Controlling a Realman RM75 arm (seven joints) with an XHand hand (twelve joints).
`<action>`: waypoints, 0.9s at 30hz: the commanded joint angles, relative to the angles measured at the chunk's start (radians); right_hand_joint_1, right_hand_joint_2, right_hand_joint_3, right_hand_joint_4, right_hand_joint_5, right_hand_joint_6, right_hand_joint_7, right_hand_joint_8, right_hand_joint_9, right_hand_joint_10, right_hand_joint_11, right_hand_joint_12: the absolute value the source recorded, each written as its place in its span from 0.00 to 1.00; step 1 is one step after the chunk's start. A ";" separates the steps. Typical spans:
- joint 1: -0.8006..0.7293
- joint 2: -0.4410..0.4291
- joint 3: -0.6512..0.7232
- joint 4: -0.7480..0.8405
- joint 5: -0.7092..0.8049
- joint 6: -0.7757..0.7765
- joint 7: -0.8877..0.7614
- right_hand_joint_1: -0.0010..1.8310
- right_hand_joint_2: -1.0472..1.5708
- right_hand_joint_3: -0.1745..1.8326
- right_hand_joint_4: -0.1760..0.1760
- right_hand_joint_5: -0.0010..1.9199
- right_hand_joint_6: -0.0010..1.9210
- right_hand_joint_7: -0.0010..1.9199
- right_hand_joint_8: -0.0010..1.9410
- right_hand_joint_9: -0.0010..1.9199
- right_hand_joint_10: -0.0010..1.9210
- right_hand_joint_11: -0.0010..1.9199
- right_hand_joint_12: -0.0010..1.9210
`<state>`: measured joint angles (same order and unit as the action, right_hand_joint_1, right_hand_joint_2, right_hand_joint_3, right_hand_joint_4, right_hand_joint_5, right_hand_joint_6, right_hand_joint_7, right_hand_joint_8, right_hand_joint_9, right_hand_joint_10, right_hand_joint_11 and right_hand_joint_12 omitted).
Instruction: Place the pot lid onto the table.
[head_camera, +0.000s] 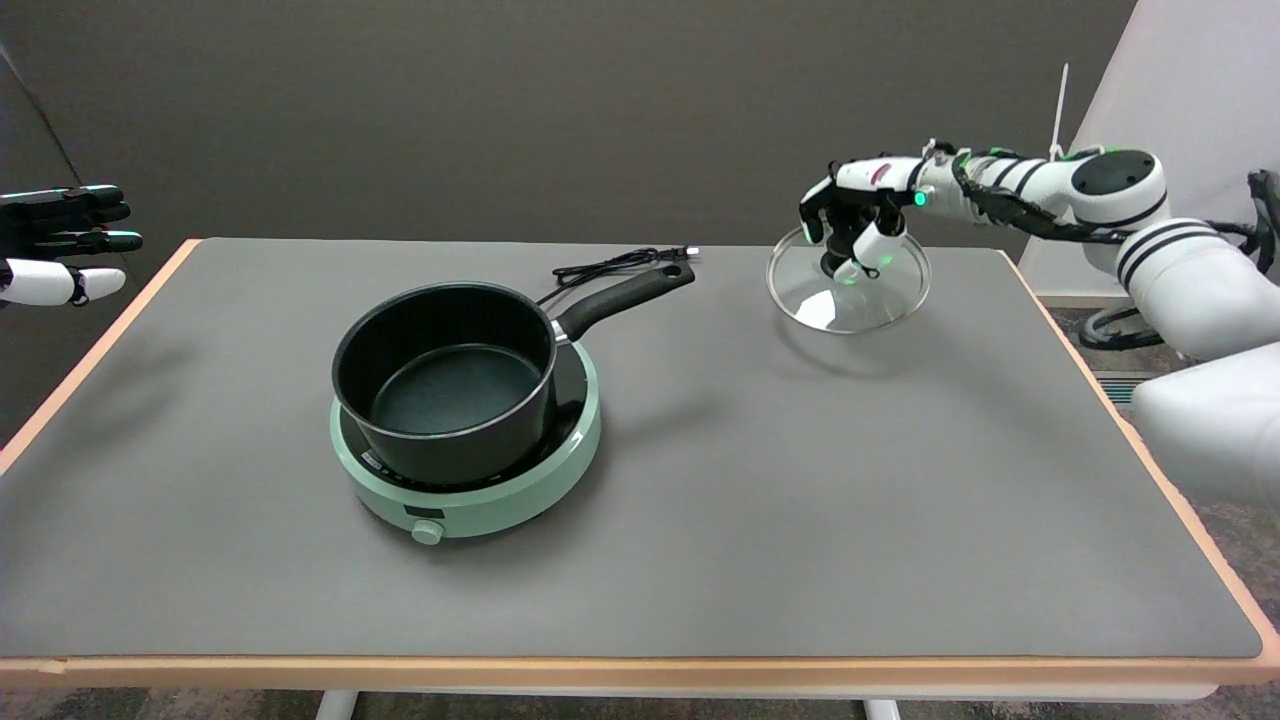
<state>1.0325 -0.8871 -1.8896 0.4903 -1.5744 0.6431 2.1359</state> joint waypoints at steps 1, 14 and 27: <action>-0.127 0.000 0.053 -0.005 0.060 -0.020 -0.006 0.74 0.74 0.37 1.00 0.26 0.73 0.45 0.70 0.43 0.80 0.23 1.00; -0.180 -0.027 0.099 0.057 0.093 -0.055 -0.006 0.74 0.75 0.36 1.00 0.26 0.73 0.44 0.70 0.42 0.81 0.21 0.99; -0.190 -0.041 0.099 0.084 0.095 -0.072 -0.006 0.59 0.68 0.52 1.00 0.32 0.44 0.41 0.36 0.38 0.58 0.08 0.87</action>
<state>0.8775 -0.9105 -1.8055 0.5417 -1.4983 0.5939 2.1312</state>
